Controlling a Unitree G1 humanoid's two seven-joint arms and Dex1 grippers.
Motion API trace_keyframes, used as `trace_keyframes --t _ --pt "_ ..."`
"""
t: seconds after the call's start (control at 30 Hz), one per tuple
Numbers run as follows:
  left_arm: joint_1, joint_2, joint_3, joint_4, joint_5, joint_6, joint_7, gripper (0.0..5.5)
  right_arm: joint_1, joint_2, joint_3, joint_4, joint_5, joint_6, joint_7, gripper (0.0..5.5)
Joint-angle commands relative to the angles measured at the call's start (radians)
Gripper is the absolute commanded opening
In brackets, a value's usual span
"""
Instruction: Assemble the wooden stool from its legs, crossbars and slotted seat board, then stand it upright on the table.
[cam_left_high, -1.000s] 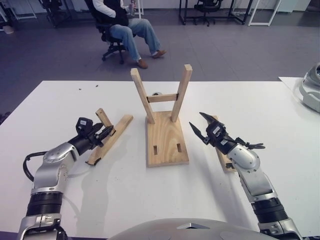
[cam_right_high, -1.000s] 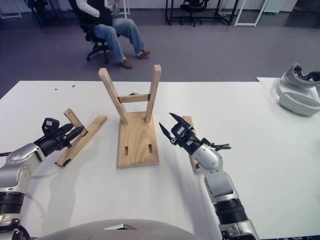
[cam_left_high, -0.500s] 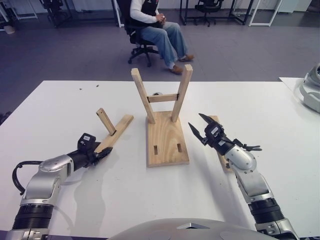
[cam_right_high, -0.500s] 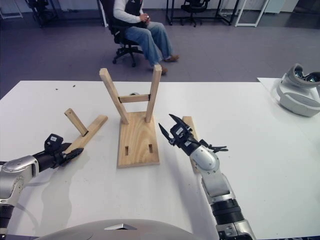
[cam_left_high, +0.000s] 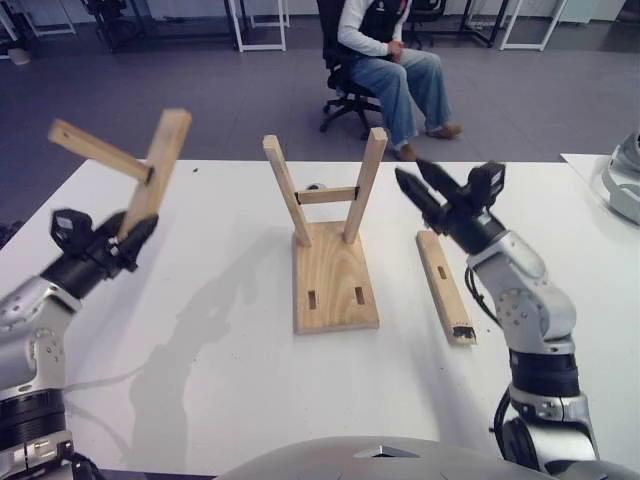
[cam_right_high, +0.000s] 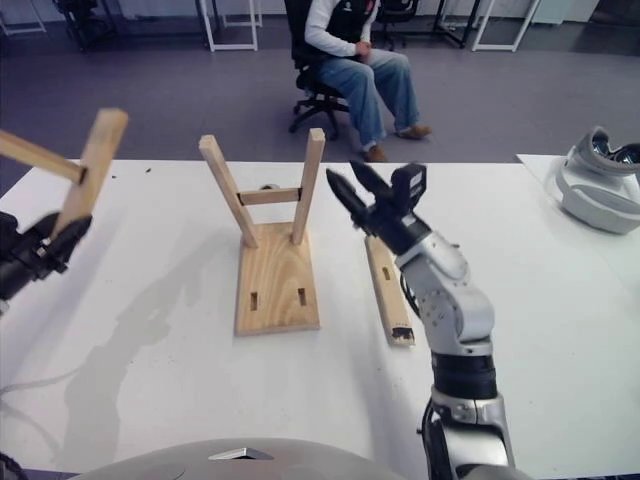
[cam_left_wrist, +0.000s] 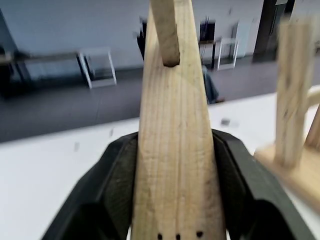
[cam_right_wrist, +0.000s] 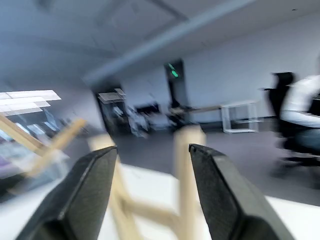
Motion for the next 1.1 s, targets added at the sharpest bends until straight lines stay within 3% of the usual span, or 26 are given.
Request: trace_keyframes --t 0.03,0.23,0.4,0.67,0.73,0.8,0.83,0.97,1.1 --pt "-0.212 0.009 -0.145 -0.234 -0.052 0.046 0.010 2.04 -0.300 0.086 -0.036 0.028 0.247 0.140 -0.137 2.69" --pt "-0.368 -0.009 -0.371 -0.339 0.010 0.102 0.012 2.04 -0.435 0.215 -0.067 0.103 0.424 0.179 -0.297 2.69" --pt "-0.352 0.006 -0.405 -0.361 0.067 0.094 0.004 2.04 -0.418 0.244 -0.098 0.077 0.510 0.176 -0.411 2.69" --pt "-0.350 -0.011 -0.462 -0.406 0.152 0.079 0.010 2.04 -0.322 0.253 -0.087 0.028 0.536 0.177 -0.542 1.19" --pt "-0.339 -0.017 -0.477 -0.421 0.158 0.091 0.007 2.04 -0.284 0.242 -0.082 0.007 0.515 0.173 -0.558 1.09" --pt "-0.309 -0.021 -0.493 -0.448 0.151 0.110 0.008 2.04 -0.201 0.218 -0.081 -0.051 0.499 0.175 -0.568 1.08" --pt "-0.272 -0.020 -0.501 -0.472 0.143 0.126 0.009 2.42 -0.119 0.198 -0.088 -0.108 0.494 0.182 -0.574 1.08" --pt "-0.057 -0.031 -0.472 -0.542 0.135 0.165 0.054 3.03 0.268 0.105 -0.132 -0.296 0.478 0.215 -0.548 1.03" --pt "0.139 -0.094 -0.465 -0.491 0.208 0.131 0.146 3.82 0.487 0.064 -0.115 -0.265 0.324 0.167 -0.474 1.03"
